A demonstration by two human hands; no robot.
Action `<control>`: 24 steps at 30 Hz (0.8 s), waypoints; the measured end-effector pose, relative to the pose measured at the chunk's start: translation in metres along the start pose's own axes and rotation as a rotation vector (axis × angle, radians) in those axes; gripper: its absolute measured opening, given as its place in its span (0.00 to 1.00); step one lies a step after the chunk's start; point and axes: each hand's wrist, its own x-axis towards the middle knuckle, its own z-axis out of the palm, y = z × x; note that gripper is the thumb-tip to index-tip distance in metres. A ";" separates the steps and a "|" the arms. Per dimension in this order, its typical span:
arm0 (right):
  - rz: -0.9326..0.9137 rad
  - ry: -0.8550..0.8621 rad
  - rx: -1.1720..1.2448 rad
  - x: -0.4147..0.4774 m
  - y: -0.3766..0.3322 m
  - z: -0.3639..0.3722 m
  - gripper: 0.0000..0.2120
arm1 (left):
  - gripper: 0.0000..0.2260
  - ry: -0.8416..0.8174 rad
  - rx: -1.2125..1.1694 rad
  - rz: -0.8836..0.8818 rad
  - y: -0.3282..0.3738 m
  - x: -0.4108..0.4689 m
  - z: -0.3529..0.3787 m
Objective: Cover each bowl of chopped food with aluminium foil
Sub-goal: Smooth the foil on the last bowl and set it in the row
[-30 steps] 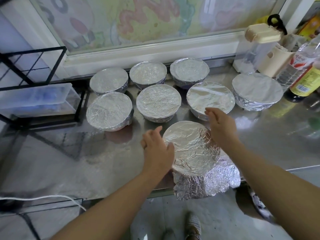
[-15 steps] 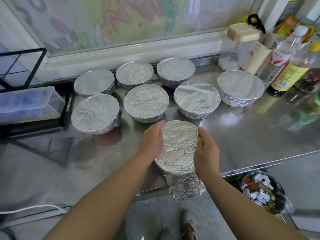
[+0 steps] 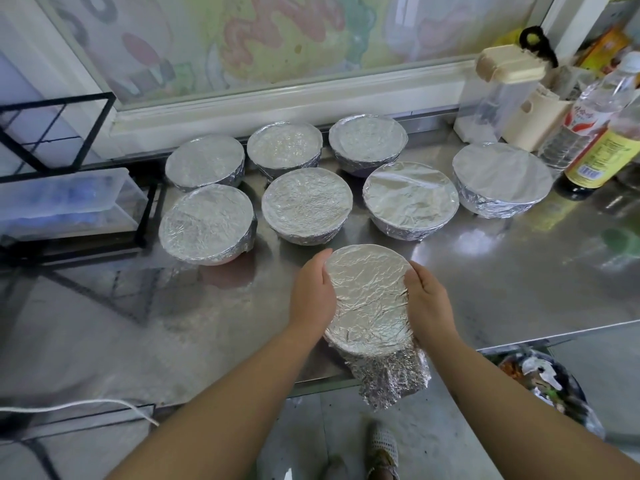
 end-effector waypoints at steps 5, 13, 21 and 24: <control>-0.136 -0.092 -0.229 0.025 -0.025 -0.010 0.16 | 0.16 0.007 -0.183 -0.176 -0.011 -0.027 0.000; -0.238 0.024 -0.272 -0.005 -0.021 -0.010 0.16 | 0.17 -0.031 -0.121 0.059 0.001 -0.006 -0.017; -0.019 -0.032 -0.062 -0.008 0.007 -0.014 0.15 | 0.17 -0.055 -0.203 -0.004 0.001 -0.006 -0.002; 0.112 -0.031 0.152 -0.007 0.011 -0.012 0.14 | 0.17 -0.032 -0.211 -0.011 0.002 -0.008 0.000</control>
